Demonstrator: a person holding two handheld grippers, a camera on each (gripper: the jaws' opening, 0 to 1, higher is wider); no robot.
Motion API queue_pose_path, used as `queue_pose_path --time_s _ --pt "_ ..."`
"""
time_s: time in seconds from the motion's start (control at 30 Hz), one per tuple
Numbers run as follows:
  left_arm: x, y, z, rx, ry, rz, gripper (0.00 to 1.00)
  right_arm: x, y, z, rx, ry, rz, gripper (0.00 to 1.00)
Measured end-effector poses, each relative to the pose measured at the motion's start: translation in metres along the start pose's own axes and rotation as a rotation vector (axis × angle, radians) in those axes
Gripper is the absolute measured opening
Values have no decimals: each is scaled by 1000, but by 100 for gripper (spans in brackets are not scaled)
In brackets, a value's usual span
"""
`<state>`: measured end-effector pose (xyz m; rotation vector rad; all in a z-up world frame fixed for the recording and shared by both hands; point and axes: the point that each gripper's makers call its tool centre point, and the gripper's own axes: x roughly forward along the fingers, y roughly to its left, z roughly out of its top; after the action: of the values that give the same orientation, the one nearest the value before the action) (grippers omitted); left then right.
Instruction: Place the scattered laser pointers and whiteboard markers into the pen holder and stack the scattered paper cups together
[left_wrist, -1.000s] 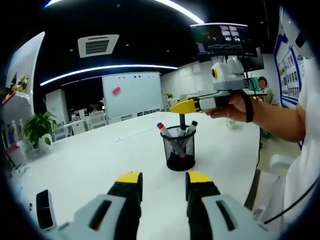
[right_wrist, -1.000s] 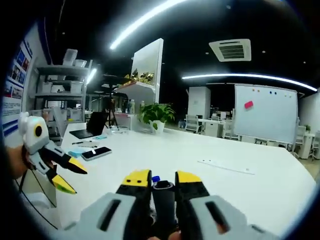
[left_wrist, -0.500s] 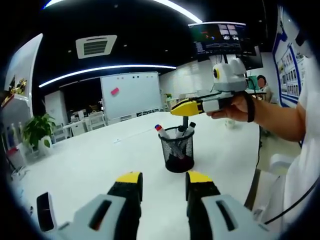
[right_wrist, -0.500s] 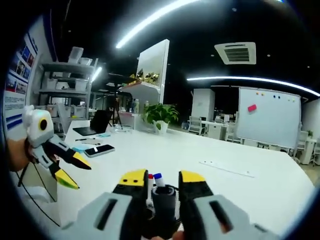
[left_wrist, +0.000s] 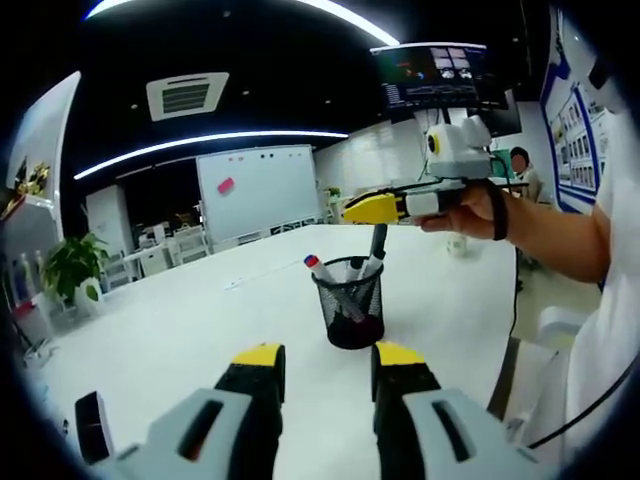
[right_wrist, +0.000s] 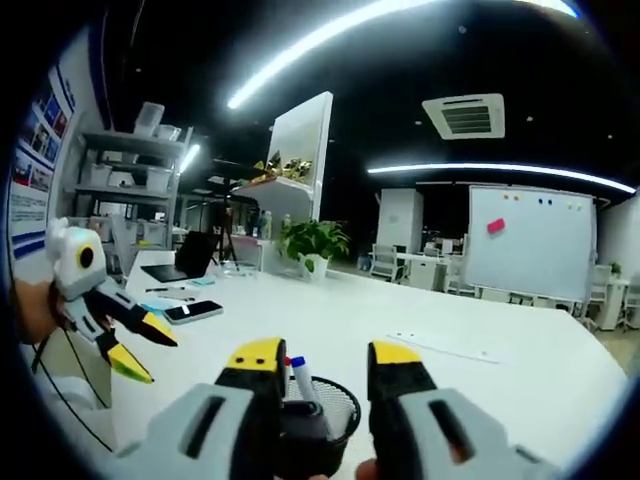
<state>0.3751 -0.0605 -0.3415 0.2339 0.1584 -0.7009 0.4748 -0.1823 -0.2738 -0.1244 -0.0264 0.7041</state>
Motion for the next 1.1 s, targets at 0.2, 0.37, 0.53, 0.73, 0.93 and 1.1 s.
queue_pose_path --time_s 0.2,0.37,0.53,0.73,0.93,1.1 --pt "-1 0 0 1 1 3 36 -6 -16 -2 2 -4 -37 35" --pt "0 -3 2 3 -1 -2 36 -13 -27 -4 -13 -1 -69 35" --pt "0 -5 2 9 1 -8 36 -21 -42 -16 -10 32 -96 36" --pt "3 -6 2 6 0 -10 36 -27 -50 -17 13 26 -112 37" --pt "5 -8 0 7 5 -19 36 -36 -70 -15 -8 20 -178 37" --pt "5 -7 1 5 2 -17 36 -46 -84 -19 -38 32 -231 38"
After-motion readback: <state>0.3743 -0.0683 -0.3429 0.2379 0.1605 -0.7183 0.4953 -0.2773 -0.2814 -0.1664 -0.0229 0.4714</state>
